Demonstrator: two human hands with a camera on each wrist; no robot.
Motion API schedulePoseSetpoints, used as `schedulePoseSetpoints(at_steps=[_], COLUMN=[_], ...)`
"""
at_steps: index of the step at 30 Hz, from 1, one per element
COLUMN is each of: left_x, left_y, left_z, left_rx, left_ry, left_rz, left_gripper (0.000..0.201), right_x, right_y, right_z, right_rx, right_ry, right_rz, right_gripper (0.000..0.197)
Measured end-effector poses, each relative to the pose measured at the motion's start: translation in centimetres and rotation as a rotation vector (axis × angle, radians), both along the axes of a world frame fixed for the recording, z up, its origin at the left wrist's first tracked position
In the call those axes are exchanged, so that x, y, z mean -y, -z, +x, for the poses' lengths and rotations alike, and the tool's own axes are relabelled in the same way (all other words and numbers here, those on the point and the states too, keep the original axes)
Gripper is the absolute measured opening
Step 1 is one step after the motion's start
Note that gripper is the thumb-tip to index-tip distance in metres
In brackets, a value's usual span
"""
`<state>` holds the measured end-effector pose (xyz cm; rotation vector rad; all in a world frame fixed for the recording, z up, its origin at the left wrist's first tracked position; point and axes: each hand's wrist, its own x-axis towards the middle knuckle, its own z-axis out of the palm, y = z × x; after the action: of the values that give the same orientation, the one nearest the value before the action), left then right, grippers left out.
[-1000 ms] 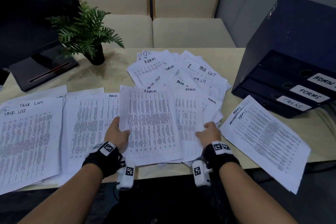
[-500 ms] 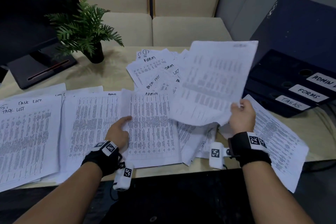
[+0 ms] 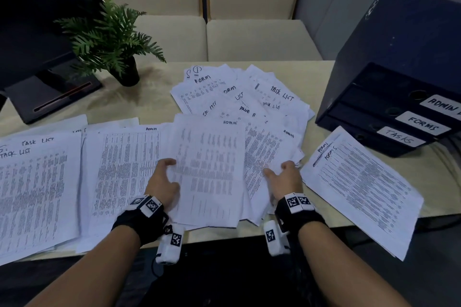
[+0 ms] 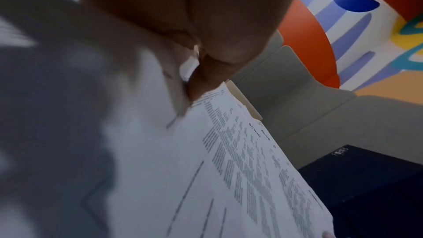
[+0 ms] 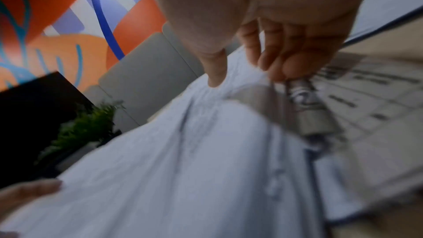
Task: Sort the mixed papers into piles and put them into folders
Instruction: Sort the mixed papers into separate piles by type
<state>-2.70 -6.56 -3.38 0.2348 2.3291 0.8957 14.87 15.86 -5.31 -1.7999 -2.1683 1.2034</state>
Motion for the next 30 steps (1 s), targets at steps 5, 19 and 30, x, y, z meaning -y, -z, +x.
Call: schedulePoseSetpoints(at_steps=[5,19,30], left_x=[0.6,0.3,0.6], left_y=[0.2,0.0,0.0], left_z=[-0.2,-0.2,-0.6], left_rx=[0.034,0.080,0.043], left_ry=[0.011,-0.014,0.039], left_rz=[0.072,0.121,0.050], left_gripper=[0.069,0.071,0.052], right_x=[0.2,-0.2,-6.3], right_y=[1.0,-0.5,-6.7], right_z=[-0.2,0.8,4.2], right_rx=[0.029,0.038,-0.371], right_ry=[0.117,0.188,0.483], right_rz=[-0.066,-0.088,0.374], right_gripper=[0.059,0.049,0.019])
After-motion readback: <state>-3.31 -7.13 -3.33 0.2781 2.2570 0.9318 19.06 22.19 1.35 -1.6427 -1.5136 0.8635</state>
